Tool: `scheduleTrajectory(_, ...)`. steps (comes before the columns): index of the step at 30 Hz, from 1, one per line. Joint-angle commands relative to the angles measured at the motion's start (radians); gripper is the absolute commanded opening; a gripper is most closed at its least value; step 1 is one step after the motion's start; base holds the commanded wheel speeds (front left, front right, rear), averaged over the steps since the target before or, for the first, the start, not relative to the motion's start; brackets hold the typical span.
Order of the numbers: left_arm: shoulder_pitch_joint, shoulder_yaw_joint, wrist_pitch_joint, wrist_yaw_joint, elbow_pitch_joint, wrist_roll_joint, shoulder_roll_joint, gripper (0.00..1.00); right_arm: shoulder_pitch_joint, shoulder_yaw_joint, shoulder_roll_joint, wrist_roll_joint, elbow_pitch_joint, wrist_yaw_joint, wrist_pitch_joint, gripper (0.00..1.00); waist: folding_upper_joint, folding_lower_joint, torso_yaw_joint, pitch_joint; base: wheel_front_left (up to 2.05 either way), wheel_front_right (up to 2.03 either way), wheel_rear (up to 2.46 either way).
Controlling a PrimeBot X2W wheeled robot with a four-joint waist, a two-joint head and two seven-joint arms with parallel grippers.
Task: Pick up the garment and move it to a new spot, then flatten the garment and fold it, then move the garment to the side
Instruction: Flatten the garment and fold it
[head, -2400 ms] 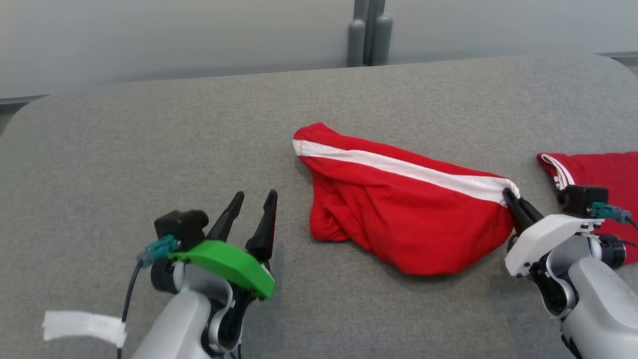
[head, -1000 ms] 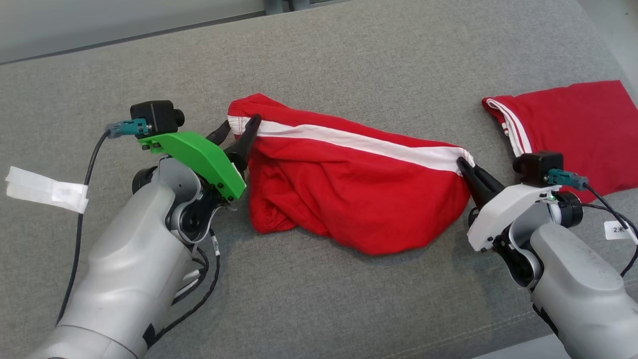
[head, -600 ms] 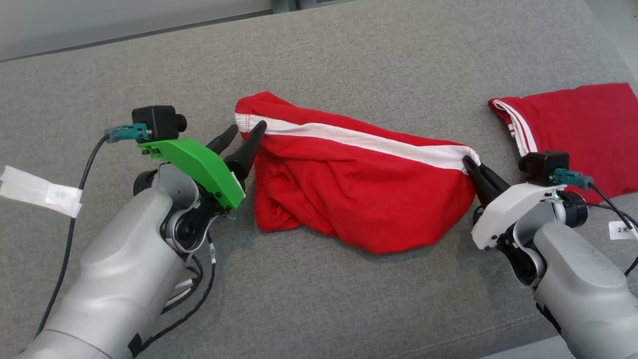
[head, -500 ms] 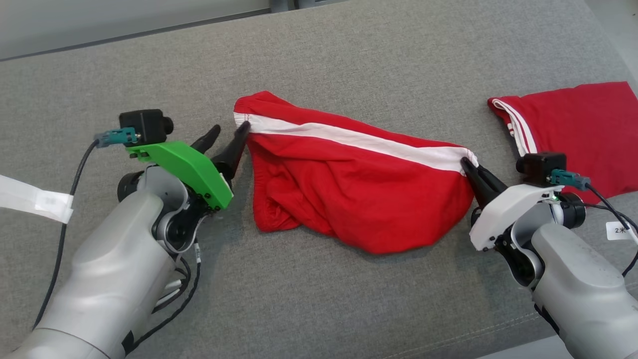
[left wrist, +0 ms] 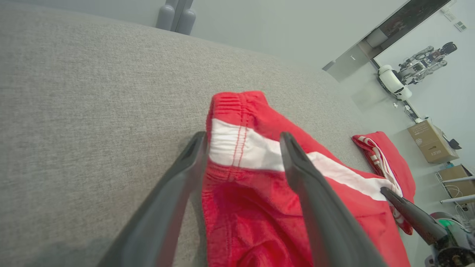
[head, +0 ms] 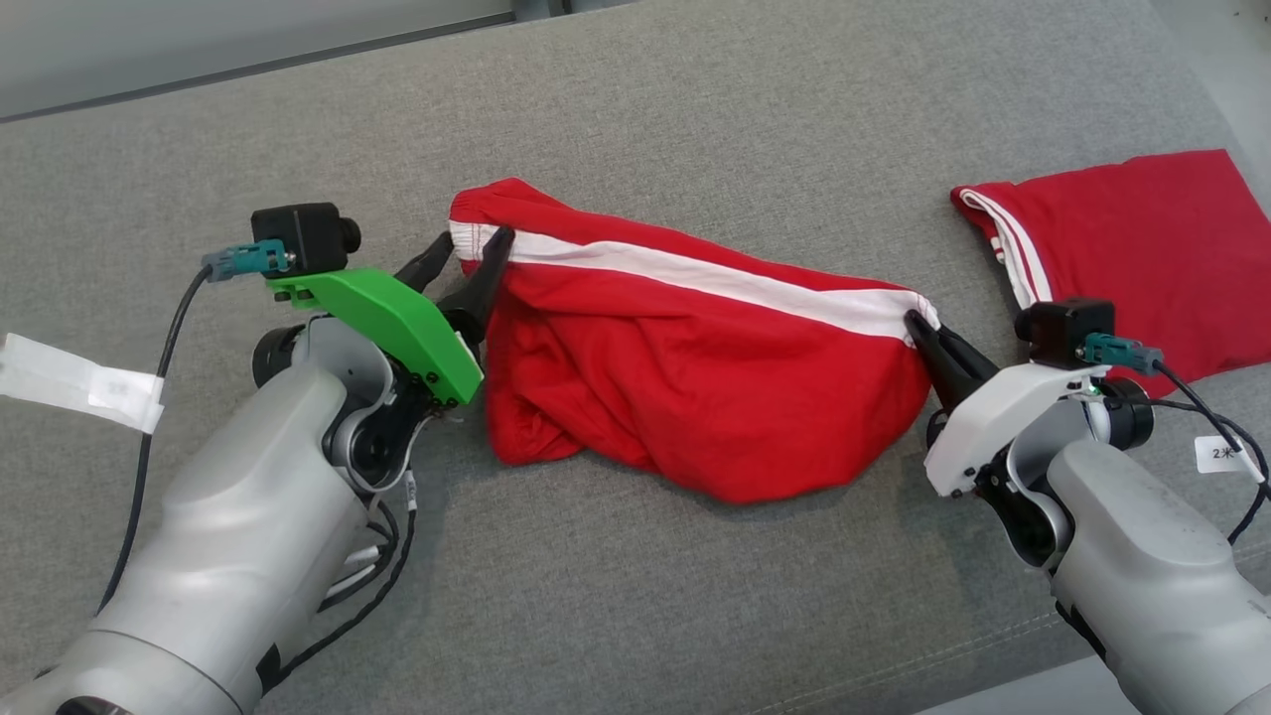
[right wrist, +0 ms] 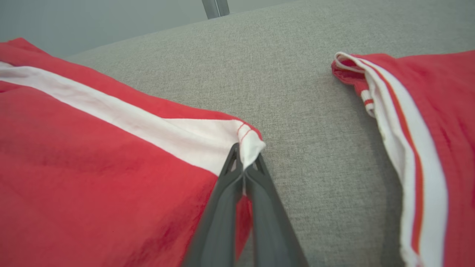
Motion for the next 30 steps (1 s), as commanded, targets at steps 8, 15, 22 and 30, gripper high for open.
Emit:
scheduleTrajectory(8, -0.008, -0.062, -0.013, -0.003, -0.077, -0.070, 0.030, 0.88, -0.012, 0.018, -0.001, 0.023, 0.018, 0.000, -0.013, 0.00, 0.0000, -0.0001, 0.001, -0.009, 0.00, 0.00, 0.00)
scheduleTrajectory(15, -0.025, -0.118, -0.032, -0.003, -0.068, -0.064, 0.040, 0.69, -0.020, 0.034, 0.004, 0.032, 0.021, 0.000, -0.020, 0.00, 0.0000, -0.0001, -0.010, -0.011, 0.00, 0.00, 0.00)
scheduleTrajectory(22, -0.054, -0.158, -0.062, -0.003, -0.024, -0.075, 0.021, 0.68, -0.037, 0.050, 0.006, 0.040, 0.017, 0.000, -0.022, 0.00, 0.0000, -0.0001, -0.029, 0.001, 0.00, 0.00, 0.00)
scheduleTrajectory(30, -0.072, -0.202, -0.096, -0.003, 0.012, -0.079, 0.017, 0.07, -0.039, 0.054, 0.001, 0.045, 0.022, 0.000, -0.034, 0.00, 0.0000, -0.0001, -0.034, 0.001, 0.00, 0.00, 0.00)
